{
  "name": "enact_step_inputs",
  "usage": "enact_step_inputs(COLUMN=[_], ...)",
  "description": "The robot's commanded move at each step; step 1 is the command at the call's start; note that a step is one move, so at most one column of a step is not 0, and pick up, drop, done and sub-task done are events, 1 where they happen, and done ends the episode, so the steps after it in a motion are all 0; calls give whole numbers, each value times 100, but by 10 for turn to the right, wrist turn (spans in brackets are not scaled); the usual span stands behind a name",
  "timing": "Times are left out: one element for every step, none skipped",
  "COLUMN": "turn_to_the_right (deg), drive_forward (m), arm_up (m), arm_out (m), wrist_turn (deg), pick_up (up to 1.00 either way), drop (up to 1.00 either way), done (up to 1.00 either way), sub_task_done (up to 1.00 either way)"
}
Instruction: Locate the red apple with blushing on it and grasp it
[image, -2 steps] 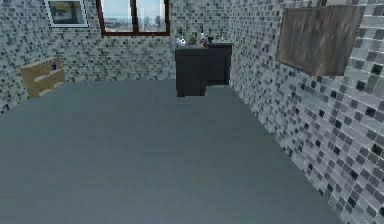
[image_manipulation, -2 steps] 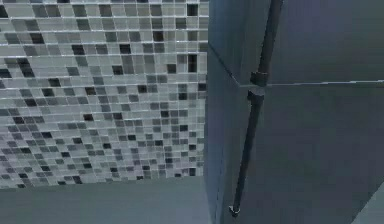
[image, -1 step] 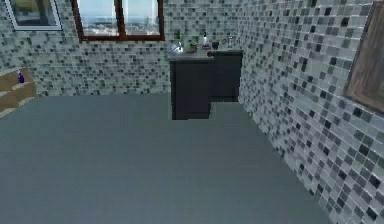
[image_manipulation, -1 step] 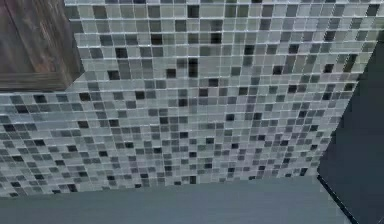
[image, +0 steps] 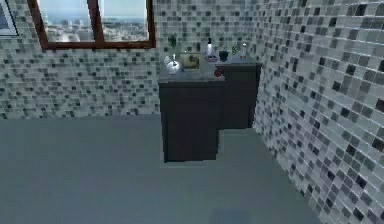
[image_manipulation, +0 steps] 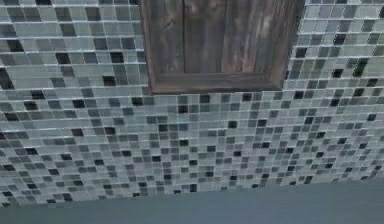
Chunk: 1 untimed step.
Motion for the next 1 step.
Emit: enact_step_inputs(turn_to_the_right=[0], drive_forward=[100], arm_up=[0], arm_out=[0], wrist_turn=[0], pick_up=[0], drop=[0], done=[0], sub_task_done=[0])
